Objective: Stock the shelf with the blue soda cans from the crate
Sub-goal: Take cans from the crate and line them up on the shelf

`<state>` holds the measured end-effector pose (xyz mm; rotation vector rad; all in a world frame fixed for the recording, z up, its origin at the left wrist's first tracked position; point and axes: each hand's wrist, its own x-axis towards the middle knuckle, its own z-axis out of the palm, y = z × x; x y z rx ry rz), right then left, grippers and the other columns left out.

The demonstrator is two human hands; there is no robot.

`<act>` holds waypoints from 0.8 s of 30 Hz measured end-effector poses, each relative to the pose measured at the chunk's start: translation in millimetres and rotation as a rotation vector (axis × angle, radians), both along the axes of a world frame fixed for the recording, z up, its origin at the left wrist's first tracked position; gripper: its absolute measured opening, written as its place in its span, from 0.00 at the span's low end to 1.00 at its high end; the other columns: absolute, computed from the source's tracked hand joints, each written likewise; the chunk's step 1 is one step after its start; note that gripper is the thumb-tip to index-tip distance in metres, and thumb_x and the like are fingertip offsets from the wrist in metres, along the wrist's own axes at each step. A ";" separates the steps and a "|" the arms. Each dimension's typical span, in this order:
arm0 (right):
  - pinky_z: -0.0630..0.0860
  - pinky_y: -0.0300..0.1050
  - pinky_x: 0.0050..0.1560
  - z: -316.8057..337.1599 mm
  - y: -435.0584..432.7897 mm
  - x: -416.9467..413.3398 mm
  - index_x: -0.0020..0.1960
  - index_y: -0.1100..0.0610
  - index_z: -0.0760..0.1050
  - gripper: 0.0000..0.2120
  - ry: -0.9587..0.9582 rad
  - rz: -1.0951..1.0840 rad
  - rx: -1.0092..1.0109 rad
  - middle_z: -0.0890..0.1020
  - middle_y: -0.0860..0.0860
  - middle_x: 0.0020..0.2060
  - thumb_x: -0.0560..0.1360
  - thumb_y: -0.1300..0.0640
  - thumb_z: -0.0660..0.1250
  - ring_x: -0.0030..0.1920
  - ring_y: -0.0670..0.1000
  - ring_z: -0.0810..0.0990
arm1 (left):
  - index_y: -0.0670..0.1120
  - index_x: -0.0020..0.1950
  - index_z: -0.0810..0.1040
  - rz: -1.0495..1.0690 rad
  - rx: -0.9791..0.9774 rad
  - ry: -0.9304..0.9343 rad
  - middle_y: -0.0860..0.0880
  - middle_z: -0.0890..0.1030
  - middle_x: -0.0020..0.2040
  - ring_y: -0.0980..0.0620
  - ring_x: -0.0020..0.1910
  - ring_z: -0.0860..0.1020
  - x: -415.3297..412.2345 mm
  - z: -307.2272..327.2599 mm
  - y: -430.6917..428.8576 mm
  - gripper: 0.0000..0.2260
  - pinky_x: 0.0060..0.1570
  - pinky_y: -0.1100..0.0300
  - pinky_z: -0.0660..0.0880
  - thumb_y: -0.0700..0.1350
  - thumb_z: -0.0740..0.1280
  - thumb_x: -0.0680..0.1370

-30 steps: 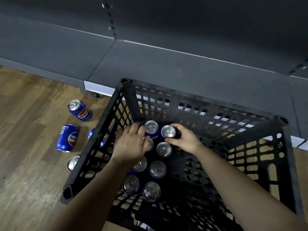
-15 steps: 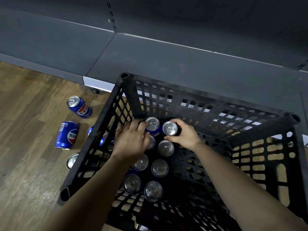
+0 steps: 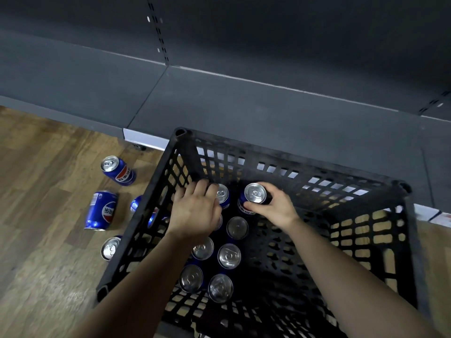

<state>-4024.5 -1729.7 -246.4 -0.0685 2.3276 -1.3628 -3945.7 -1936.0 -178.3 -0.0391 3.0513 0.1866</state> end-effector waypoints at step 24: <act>0.74 0.30 0.47 604.8 54.6 5.9 0.53 0.50 0.79 0.17 0.166 0.040 -0.220 0.85 0.43 0.44 0.68 0.62 0.78 0.45 0.38 0.81 | 0.45 0.54 0.79 -0.069 -0.047 0.214 0.46 0.80 0.50 0.44 0.45 0.79 -5.8 533.3 43.6 0.19 0.44 0.49 0.75 0.49 0.54 0.73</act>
